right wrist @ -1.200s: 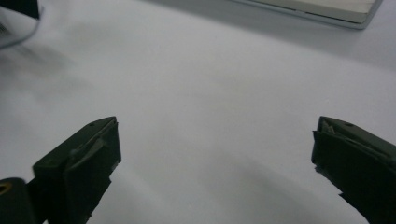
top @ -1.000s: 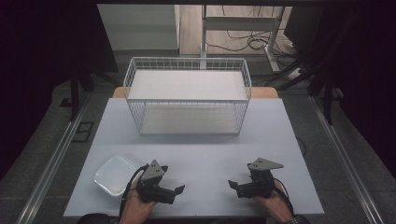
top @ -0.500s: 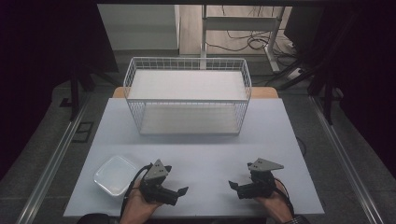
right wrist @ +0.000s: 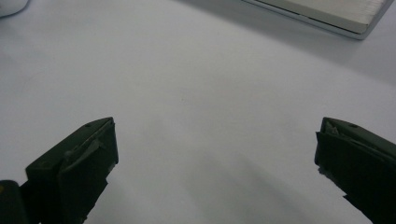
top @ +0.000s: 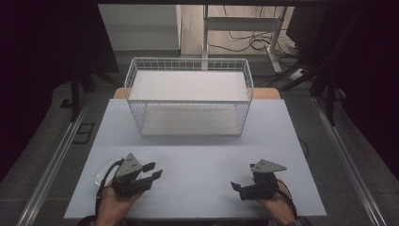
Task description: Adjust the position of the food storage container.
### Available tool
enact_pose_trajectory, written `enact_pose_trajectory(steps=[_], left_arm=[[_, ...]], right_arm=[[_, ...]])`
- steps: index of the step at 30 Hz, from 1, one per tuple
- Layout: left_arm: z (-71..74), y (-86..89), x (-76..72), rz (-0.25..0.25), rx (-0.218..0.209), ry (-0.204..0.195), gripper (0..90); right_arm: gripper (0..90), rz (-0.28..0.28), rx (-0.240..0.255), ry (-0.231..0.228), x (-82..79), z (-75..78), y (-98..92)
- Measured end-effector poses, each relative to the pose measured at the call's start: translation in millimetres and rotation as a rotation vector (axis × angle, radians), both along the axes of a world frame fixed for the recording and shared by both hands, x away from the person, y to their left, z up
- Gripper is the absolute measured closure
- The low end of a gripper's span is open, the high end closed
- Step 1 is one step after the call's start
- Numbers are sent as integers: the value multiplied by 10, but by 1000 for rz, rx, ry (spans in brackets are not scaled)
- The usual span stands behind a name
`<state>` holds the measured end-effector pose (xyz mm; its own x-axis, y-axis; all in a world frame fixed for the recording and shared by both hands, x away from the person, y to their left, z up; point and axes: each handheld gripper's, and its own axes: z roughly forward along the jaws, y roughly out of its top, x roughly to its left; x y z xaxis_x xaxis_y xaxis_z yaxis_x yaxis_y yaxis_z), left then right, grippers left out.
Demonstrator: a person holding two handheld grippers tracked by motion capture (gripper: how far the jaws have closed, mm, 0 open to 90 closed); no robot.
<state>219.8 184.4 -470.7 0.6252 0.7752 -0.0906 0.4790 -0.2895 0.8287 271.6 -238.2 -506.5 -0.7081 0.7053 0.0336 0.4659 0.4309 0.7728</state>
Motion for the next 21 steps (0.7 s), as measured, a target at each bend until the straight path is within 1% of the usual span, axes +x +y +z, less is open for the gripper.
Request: enact_pose_trajectory(steps=[1,2,3,4,5,6,8,9,11,12,13,14,15,16,17,19,20,21], left_arm=[[0,0,0,0,0,0,682],[10,110,-25,21,-3,-2,738],[10,110,-25,21,-3,-2,793],[11,223,-57,42,3,1,841],[11,223,-57,42,3,1,882],[5,344,-95,55,-11,13,897],[2,421,-132,74,-5,19,899],[2,421,-132,74,-5,19,899],[-12,563,-205,111,-13,29,899],[-20,594,-222,122,-15,32,899],[-20,594,-222,122,-15,32,899],[-50,687,-272,150,-13,40,899],[-50,687,-272,150,-13,40,899],[-78,768,-316,180,-8,45,899],[-78,768,-316,180,-8,45,900],[-111,887,-375,214,-18,49,899],[-122,928,-400,224,-22,51,899],[-122,928,-400,224,-22,51,899]], right_arm=[[0,0,0,0,0,0,0],[0,-5,2,0,2,-3,-2],[0,-5,2,1,3,-4,-4],[0,-6,3,2,3,-3,-5],[0,-6,3,1,4,-3,-6],[0,-4,3,1,4,-3,-6],[0,2,-6,-2,2,-3,-5],[0,2,-6,-2,2,-3,-5],[0,7,-7,-5,0,-6,-1],[0,7,-8,-5,0,-6,-1],[0,9,-9,-5,0,-7,-2],[0,9,-9,-5,1,-8,-3],[0,9,-9,-5,1,-8,-3],[0,7,-10,-4,6,-12,-6],[0,8,-11,0,7,-11,-10],[0,5,-14,2,9,-12,-12],[0,4,-16,1,9,-12,-12],[0,4,-16,1,9,-12,-12]])
